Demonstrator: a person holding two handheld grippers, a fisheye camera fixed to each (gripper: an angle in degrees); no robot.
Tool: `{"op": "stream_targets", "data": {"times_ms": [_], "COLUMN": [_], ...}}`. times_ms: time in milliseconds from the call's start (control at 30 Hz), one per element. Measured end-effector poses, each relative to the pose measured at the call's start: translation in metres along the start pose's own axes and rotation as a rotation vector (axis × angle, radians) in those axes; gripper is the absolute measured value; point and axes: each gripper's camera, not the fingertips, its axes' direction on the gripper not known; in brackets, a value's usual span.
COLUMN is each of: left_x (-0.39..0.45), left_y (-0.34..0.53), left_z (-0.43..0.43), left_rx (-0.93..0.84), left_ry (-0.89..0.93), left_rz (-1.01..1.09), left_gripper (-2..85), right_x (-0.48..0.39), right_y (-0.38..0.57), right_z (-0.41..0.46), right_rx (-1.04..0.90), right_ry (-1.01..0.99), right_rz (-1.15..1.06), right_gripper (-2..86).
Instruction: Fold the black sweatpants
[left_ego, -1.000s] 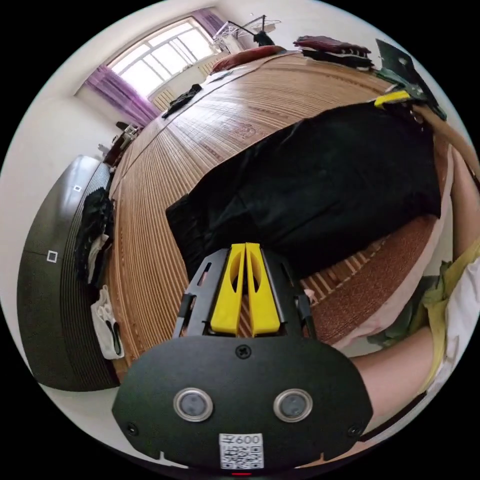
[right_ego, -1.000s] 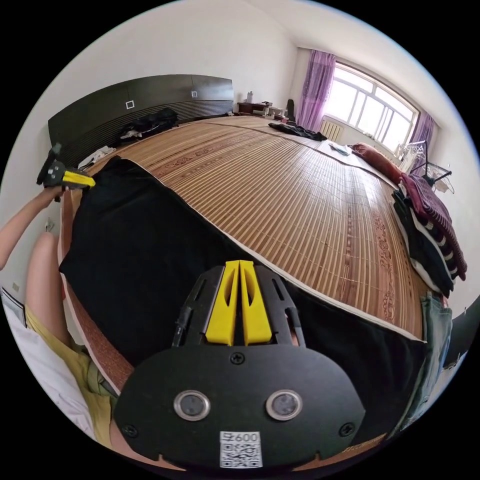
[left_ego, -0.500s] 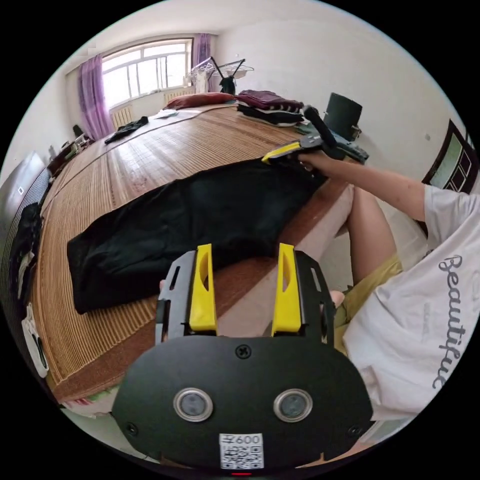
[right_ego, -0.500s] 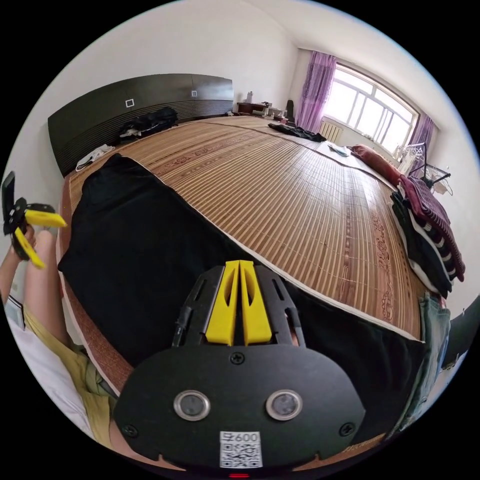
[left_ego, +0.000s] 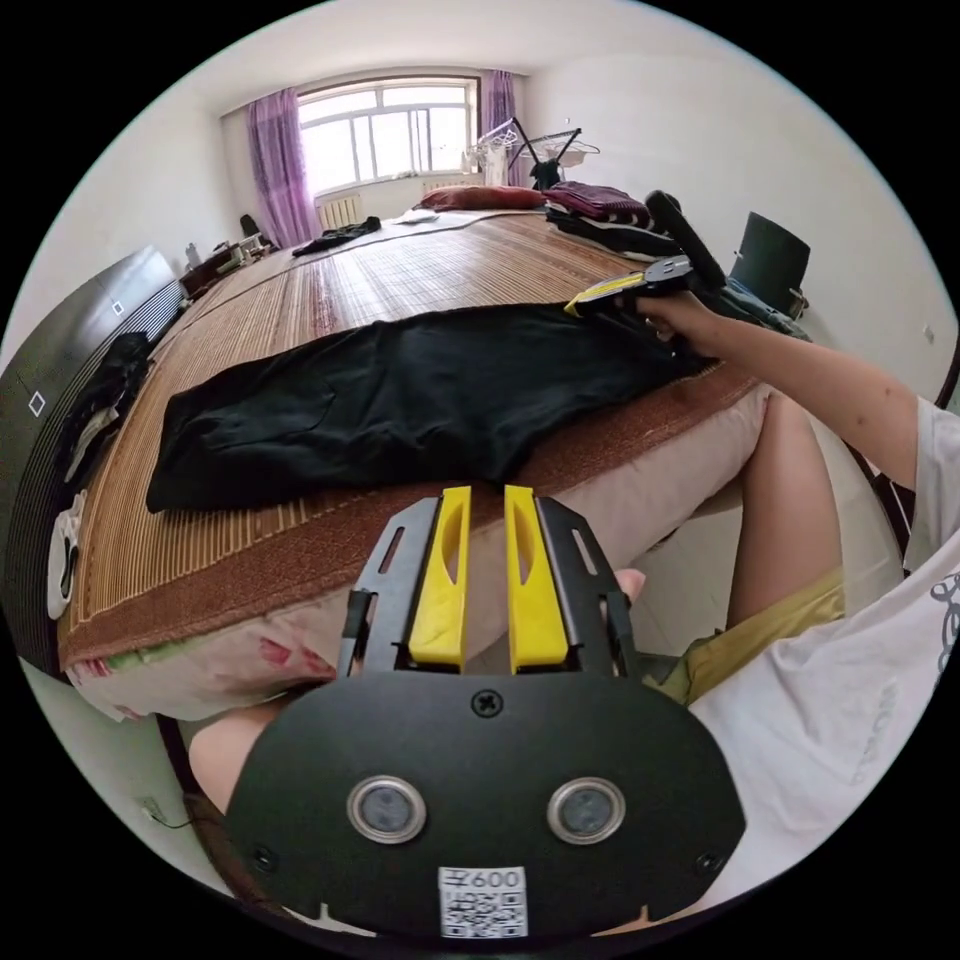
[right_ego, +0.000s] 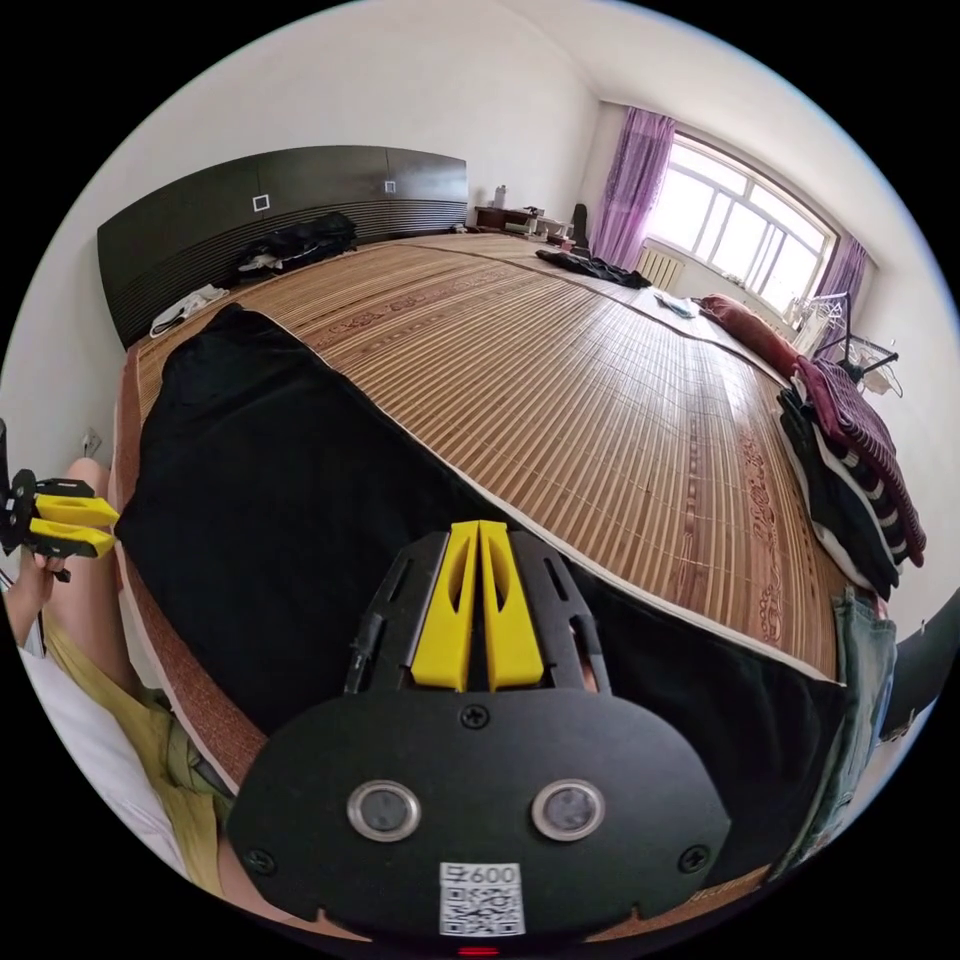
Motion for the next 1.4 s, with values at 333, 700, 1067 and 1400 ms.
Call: {"op": "stream_targets", "data": {"times_ms": [333, 700, 1067, 1400], "left_x": [-0.068, -0.138, -0.189, -0.182], "left_y": [-0.005, -0.014, -0.02, -0.058], "left_z": [-0.046, -0.091, -0.109, -0.144], "left_rx": [0.082, 0.196, 0.336, 0.3], "left_ry": [0.145, 0.287, 0.451, 0.338], "left_rz": [-0.238, -0.405, -0.63, -0.587], "left_gripper": [4.5, 5.8, 2.4, 0.8], "right_x": [0.022, 0.045, 0.071, 0.102], "right_y": [-0.013, -0.023, -0.022, -0.004], "right_z": [0.0, 0.001, 0.001, 0.0], "right_rx": [0.006, 0.009, 0.013, 0.014], "right_ry": [-0.023, -0.024, -0.018, -0.035], "right_rz": [0.014, 0.014, 0.01, 0.021], "right_gripper": [-0.9, -0.9, -0.9, -0.8]}}
